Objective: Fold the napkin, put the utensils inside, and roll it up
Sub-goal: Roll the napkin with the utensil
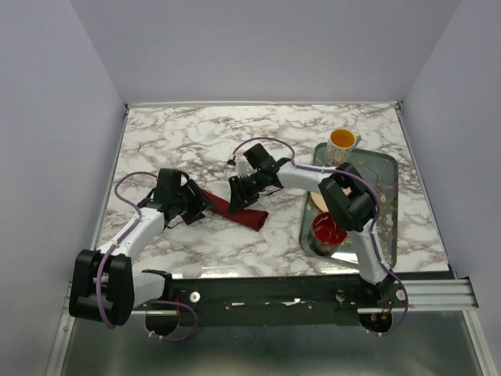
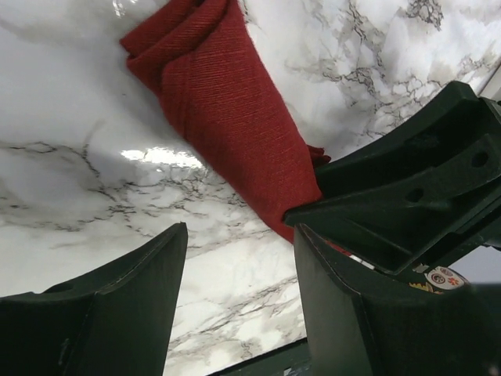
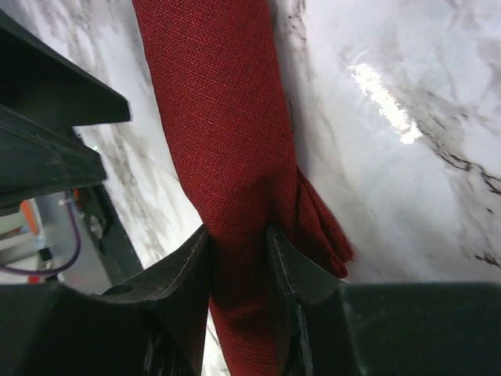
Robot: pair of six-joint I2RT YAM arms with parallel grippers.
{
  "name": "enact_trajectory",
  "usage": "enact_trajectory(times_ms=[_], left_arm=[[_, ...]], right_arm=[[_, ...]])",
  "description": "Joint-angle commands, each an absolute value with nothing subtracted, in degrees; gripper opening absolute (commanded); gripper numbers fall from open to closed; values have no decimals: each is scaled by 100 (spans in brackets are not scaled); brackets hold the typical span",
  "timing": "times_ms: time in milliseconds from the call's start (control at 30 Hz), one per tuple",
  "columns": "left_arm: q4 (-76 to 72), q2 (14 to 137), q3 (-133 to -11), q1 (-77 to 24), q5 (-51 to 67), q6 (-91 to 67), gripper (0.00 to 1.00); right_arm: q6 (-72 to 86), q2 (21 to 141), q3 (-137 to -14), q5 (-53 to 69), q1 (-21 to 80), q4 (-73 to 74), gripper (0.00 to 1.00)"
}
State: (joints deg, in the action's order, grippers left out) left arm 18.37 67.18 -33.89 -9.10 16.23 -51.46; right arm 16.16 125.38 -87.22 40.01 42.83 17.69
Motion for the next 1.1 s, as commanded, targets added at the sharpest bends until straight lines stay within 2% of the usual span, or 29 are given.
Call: enact_trajectory(times_ms=[0, 467, 700, 933, 1033, 1067], left_arm=[[1363, 7057, -3445, -1230, 1811, -5466, 64], [844, 7796, -3498, -1380, 1749, -5669, 62], [949, 7655, -3525, -1380, 1679, -5555, 64], [668, 8164, -3472, -1380, 1696, -5590, 63], [580, 8296, -3507, -1380, 1635, -5564, 62], [589, 8323, -3516, -1380, 1626, -5546, 62]], right_arm=[[1758, 12972, -8807, 4728, 4201, 1978, 40], [1609, 12806, -8745, 4368, 4069, 2021, 49], [1634, 13051, -8894, 4684, 4069, 2109, 46], [1687, 13166, -8939, 4817, 4043, 2109, 46], [1478, 12930, -8991, 4240, 4121, 2449, 52], [1285, 12859, -9104, 3410, 4200, 2722, 57]])
